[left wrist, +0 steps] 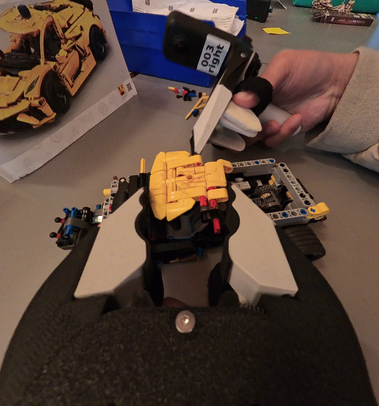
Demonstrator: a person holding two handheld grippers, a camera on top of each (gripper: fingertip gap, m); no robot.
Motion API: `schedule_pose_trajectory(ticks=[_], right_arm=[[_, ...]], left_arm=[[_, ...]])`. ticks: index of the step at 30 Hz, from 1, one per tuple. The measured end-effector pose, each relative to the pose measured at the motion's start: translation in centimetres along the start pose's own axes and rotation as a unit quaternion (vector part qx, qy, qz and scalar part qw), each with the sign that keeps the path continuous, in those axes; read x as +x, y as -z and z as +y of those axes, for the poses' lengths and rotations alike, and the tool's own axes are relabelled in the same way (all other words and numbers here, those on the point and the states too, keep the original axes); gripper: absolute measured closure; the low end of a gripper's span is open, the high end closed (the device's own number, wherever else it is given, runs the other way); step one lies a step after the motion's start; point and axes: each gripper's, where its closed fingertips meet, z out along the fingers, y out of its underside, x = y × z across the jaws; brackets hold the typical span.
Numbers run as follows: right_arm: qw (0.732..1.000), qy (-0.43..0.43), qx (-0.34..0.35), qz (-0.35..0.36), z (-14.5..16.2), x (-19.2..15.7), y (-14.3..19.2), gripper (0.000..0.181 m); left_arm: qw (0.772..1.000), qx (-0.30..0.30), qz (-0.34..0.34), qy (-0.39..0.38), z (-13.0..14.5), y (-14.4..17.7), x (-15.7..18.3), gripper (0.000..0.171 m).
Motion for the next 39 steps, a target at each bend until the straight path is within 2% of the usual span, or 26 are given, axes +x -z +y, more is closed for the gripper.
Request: schedule_pose_trajectory(ticks=[3, 6, 10, 13, 15, 18, 19, 21, 25, 30, 39], right_arm=[[0.999, 0.044, -0.007, 0.024, 0.2, -0.5, -0.3, 0.18], [0.996, 0.078, -0.01, 0.029, 0.1, -1.2, -0.6, 0.18], [0.996, 0.087, 0.009, 0.01, -0.5, -1.7, 0.1, 0.18], [0.994, 0.107, 0.004, -0.001, -0.4, -2.3, 0.0, 0.18], [0.995, 0.104, 0.012, -0.008, -0.6, -2.5, -0.2, 0.18], [0.996, 0.081, 0.028, -0.032, -0.9, -2.7, -0.5, 0.18], [0.996, 0.076, 0.028, -0.036, -0.9, -2.7, -0.7, 0.18], [0.996, 0.08, 0.023, -0.039, -0.7, -2.9, -1.1, 0.18], [0.996, 0.048, 0.042, -0.059, -0.8, -3.3, -1.7, 0.18], [0.996, -0.01, 0.067, -0.058, -1.5, -1.7, -1.4, 0.18], [0.997, -0.018, 0.073, -0.036, -2.1, -0.7, -0.9, 0.181]], left_arm=[[0.997, 0.0, 0.037, 0.07, -0.5, 0.4, 0.3, 0.093], [0.983, 0.037, 0.067, 0.168, -1.6, 1.5, -0.8, 0.1], [0.978, 0.043, 0.076, 0.187, -1.3, 3.0, -1.3, 0.139], [0.966, 0.041, 0.096, 0.236, -1.0, 3.0, -1.0, 0.143], [0.943, 0.046, 0.129, 0.303, -0.9, 3.1, -1.1, 0.142], [0.882, 0.078, 0.188, 0.425, -1.2, 3.4, -1.1, 0.14], [0.864, 0.095, 0.199, 0.453, -1.6, 3.6, -1.2, 0.139], [0.843, 0.121, 0.209, 0.48, -2.2, 3.7, -1.4, 0.142], [0.844, 0.144, 0.214, 0.471, -2.6, 4.2, -1.5, 0.162], [0.873, 0.123, 0.193, 0.43, -2.0, 4.0, -1.5, 0.165], [0.874, 0.104, 0.18, 0.44, -1.3, 3.5, -1.5, 0.165]])
